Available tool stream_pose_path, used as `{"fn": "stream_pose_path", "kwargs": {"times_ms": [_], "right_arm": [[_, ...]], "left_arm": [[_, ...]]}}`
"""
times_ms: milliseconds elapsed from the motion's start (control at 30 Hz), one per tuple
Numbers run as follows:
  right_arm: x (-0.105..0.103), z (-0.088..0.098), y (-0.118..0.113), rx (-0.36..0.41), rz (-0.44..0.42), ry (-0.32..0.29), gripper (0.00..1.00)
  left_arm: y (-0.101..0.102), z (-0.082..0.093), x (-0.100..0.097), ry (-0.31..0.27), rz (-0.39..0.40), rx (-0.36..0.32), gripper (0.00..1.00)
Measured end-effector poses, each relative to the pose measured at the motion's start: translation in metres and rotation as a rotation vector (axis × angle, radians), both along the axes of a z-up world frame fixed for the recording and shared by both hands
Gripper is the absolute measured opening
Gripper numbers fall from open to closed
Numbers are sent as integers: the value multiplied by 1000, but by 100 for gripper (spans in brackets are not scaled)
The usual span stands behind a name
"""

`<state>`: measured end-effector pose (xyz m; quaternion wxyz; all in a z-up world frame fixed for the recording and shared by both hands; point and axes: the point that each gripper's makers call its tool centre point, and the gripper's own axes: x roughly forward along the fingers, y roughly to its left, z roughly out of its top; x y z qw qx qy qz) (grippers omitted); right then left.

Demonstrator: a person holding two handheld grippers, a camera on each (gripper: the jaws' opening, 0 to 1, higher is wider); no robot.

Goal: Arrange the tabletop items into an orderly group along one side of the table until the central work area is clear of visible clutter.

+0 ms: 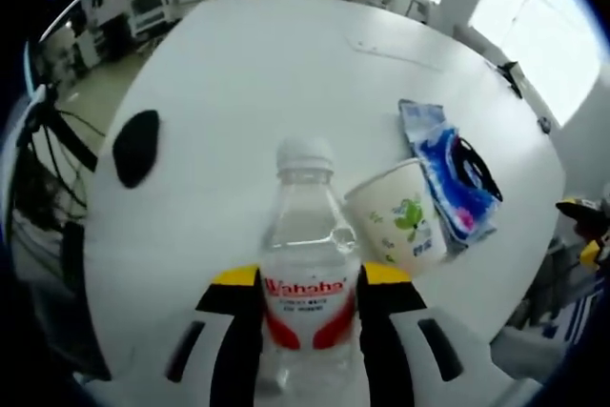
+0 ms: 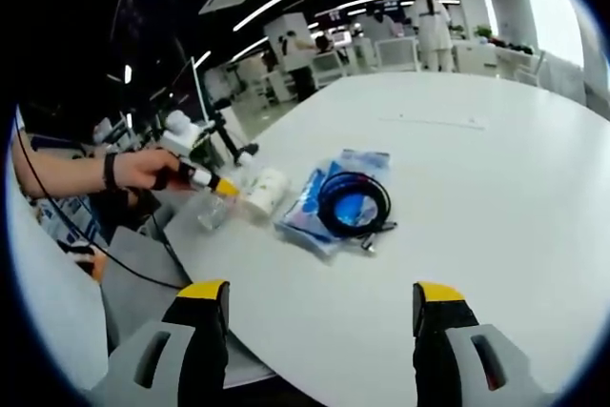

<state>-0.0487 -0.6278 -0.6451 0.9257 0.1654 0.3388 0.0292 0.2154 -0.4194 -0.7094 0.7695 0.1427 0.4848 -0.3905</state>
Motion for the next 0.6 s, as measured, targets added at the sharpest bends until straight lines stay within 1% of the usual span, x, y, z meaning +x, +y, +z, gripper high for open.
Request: {"fn": "stream_pose_path", "kwargs": {"times_ms": [67, 167, 333, 400, 600], "right_arm": [[0, 1, 0, 0, 0, -2, 80], [1, 1, -1, -2, 3, -3, 80], [2, 3, -1, -5, 5, -6, 80], [1, 4, -1, -5, 2, -7, 80], [-1, 3, 0, -6, 6, -4, 80]], "left_arm": [[0, 1, 3, -7, 1, -4, 37], [2, 7, 3, -23, -2, -10, 37], [4, 6, 6, -36, -15, -17, 37], [8, 9, 2, -42, -19, -19, 37], [10, 16, -4, -55, -20, -25, 37]]}}
